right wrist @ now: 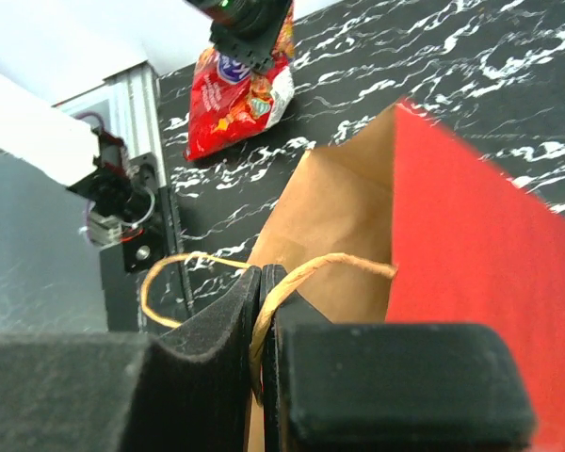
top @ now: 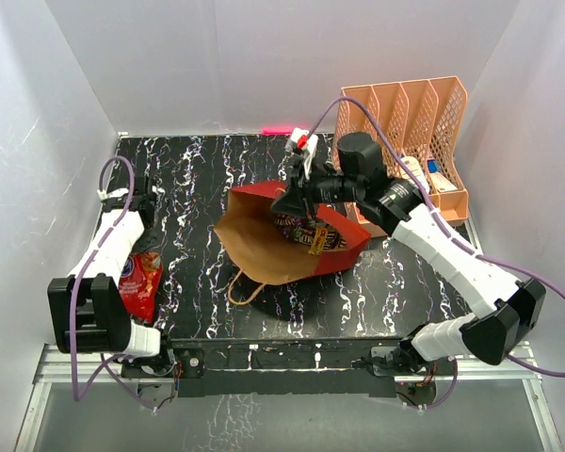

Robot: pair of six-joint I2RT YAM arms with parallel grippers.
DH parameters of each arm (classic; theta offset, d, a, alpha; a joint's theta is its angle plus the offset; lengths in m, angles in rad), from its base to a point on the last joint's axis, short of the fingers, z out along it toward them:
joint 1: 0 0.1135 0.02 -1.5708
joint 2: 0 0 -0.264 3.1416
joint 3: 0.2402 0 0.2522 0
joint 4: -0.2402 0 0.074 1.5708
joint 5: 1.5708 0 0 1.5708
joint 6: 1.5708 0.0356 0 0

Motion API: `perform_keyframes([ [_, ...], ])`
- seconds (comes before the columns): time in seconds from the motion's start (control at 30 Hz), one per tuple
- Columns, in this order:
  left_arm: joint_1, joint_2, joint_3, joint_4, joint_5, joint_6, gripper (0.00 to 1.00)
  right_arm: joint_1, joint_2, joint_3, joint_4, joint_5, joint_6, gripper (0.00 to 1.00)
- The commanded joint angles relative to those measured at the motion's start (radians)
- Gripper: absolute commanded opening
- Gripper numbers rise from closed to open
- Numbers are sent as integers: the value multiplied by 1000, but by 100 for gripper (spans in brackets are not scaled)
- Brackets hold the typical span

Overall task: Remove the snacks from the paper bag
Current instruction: Place the snack at the corner of the board.

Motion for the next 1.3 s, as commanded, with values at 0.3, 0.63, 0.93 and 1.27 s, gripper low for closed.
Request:
perform_keyframes([
  [0.3, 71, -109, -17, 45, 399, 40, 59, 43, -136, -192, 299, -122, 200, 7],
  [0.63, 67, -343, 22, 73, 782, 43, 98, 204, -163, -371, 522, -76, 349, 7],
  [0.93, 1, -601, -135, 105, 1031, -78, 97, 206, -249, -498, 666, 47, 356, 7],
  [1.27, -171, -710, -175, 209, 1106, -79, 92, 207, -268, -492, 631, 203, 364, 7],
])
